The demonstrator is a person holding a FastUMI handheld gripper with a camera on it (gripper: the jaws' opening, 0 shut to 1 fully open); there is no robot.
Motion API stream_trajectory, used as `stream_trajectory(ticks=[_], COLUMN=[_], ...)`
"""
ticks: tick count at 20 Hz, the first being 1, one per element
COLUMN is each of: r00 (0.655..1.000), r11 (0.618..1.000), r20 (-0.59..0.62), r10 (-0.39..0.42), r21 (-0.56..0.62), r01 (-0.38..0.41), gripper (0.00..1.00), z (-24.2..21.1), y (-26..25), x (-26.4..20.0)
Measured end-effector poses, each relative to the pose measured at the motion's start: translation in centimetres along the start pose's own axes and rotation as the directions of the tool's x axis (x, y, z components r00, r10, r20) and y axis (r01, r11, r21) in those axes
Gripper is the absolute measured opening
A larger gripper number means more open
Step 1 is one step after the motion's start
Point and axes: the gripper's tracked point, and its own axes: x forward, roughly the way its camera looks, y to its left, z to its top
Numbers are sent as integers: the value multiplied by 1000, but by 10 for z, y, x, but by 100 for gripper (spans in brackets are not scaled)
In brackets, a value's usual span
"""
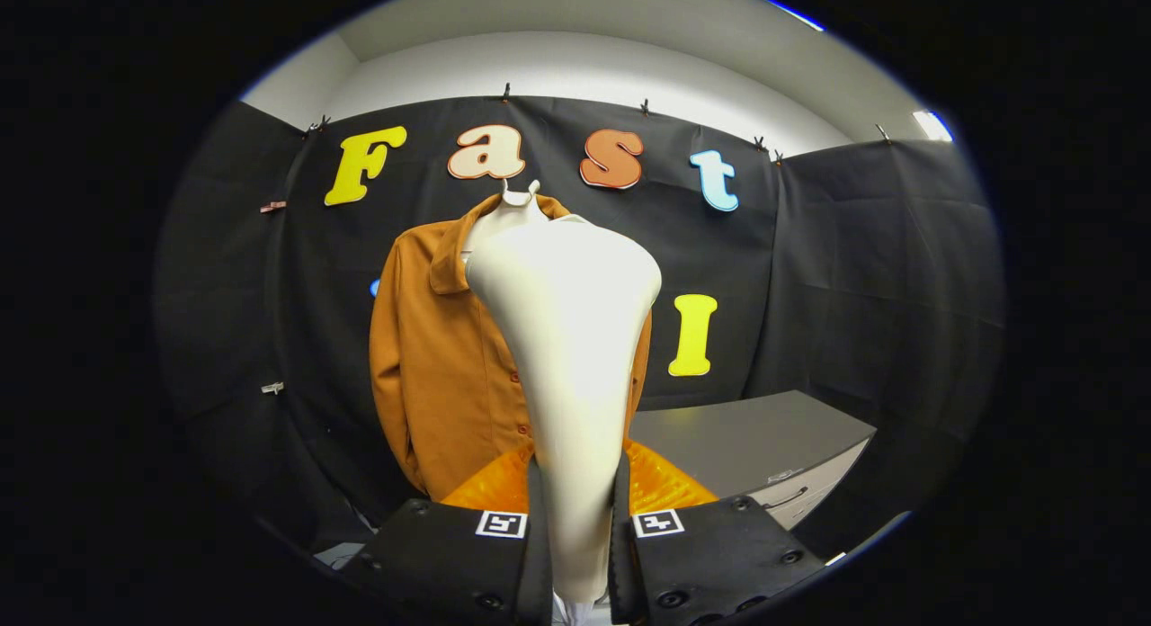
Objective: Iron the clothes twice with a garment steamer, once on the left side and once on the right side.
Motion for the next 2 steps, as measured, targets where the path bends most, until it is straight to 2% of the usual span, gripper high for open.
stream_trajectory(ticks=[2], r00=[1000], r11=[1000], r20=[8], r10=[0], r21=[-3], r01=[0], gripper=[28], z=[3], y=[0], x=[-3])
